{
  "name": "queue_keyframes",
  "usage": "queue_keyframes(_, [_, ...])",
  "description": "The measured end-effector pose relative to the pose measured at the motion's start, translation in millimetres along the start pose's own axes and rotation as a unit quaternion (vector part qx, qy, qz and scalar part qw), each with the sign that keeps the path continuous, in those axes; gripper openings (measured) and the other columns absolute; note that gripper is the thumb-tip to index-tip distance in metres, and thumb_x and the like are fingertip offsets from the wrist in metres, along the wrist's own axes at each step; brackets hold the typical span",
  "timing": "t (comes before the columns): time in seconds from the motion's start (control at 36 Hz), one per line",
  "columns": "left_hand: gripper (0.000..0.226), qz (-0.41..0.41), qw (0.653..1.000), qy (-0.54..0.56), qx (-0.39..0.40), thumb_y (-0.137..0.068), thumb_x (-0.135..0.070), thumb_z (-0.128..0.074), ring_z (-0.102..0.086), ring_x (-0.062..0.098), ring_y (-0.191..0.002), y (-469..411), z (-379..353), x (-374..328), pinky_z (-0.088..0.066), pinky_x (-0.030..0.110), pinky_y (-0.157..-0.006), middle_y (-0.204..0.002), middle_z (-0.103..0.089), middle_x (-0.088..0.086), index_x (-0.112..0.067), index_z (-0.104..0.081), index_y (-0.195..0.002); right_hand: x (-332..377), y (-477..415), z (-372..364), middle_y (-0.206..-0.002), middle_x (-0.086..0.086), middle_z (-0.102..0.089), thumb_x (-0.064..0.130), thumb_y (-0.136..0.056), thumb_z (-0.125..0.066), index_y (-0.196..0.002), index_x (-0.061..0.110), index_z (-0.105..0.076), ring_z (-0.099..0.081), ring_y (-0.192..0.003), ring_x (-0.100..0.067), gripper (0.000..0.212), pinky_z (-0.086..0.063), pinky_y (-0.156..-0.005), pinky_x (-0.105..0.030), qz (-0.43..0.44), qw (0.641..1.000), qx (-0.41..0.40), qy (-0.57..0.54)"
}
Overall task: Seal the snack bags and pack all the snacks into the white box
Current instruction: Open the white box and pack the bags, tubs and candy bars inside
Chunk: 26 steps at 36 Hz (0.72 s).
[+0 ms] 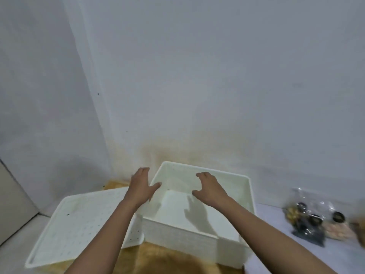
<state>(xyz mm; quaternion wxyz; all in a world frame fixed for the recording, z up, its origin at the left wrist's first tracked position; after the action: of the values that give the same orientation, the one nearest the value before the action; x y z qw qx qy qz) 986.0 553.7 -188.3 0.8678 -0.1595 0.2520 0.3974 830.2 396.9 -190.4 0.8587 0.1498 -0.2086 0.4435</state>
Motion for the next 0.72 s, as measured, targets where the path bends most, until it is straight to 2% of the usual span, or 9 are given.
queue_keyframes(0.14, [0.071, -0.085, 0.995, 0.01, 0.058, -0.088, -0.037, -0.059, -0.021, 0.025, -0.141, -6, -80, -109, -0.017, 0.04, -0.117, -0.15, -0.028, 0.012, -0.005, -0.027, -0.142, -110, 37, 62, -0.15, -0.005, -0.028, 0.028, -0.087, -0.056, -0.144, 0.012, -0.028, -0.025, -0.139, -0.022, 0.065, -0.032, -0.11, -0.035, -0.086, 0.995, -0.055, 0.001])
queue_keyframes(0.22, [0.07, -0.146, 0.985, 0.023, 0.091, -0.089, -0.036, -0.058, -0.019, 0.024, -0.141, -8, -128, -173, -0.018, 0.033, -0.115, -0.151, -0.026, 0.01, -0.005, -0.027, -0.143, -170, 59, 91, -0.15, -0.005, -0.028, 0.026, -0.088, -0.054, -0.144, 0.013, -0.028, -0.026, -0.138, -0.023, 0.063, -0.032, -0.109, -0.036, -0.137, 0.987, -0.079, 0.003])
queue_keyframes(0.47, [0.065, -0.304, 0.932, 0.043, 0.193, -0.09, -0.032, -0.057, -0.02, 0.019, -0.141, 12, -256, -309, -0.019, 0.027, -0.113, -0.15, -0.027, 0.007, -0.007, -0.029, -0.142, -311, 137, 134, -0.138, -0.009, -0.044, 0.019, -0.084, -0.056, -0.135, 0.013, -0.042, -0.041, -0.128, -0.026, 0.053, -0.038, -0.103, -0.036, -0.282, 0.943, -0.178, -0.018])
queue_keyframes(0.61, [0.063, -0.347, 0.909, 0.036, 0.229, -0.085, -0.023, -0.06, -0.027, 0.02, -0.137, 34, -313, -353, -0.022, 0.024, -0.109, -0.147, -0.032, 0.007, -0.009, -0.032, -0.14, -383, 177, 141, -0.137, -0.008, -0.045, 0.019, -0.083, -0.06, -0.134, 0.014, -0.043, -0.042, -0.126, -0.026, 0.053, -0.04, -0.097, -0.034, -0.333, 0.924, -0.186, -0.033])
queue_keyframes(0.72, [0.06, -0.34, 0.914, 0.035, 0.217, -0.083, -0.02, -0.061, -0.032, 0.021, -0.132, 37, -350, -382, -0.026, 0.022, -0.104, -0.142, -0.038, 0.007, -0.008, -0.036, -0.136, -441, 195, 155, -0.129, -0.01, -0.051, 0.022, -0.084, -0.057, -0.127, 0.014, -0.05, -0.047, -0.117, -0.03, 0.044, -0.043, -0.088, -0.036, -0.343, 0.915, -0.21, 0.0])
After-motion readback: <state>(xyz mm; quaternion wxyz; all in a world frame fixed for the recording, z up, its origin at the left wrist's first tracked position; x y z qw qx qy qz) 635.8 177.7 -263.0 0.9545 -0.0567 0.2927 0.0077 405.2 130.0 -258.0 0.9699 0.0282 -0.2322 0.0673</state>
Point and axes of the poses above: each hand's wrist, its own y-axis away from the middle knuckle, its own z-axis out of the back of the hand, x = y × z, the point moved 5 cm from there along -y, towards the middle knuckle
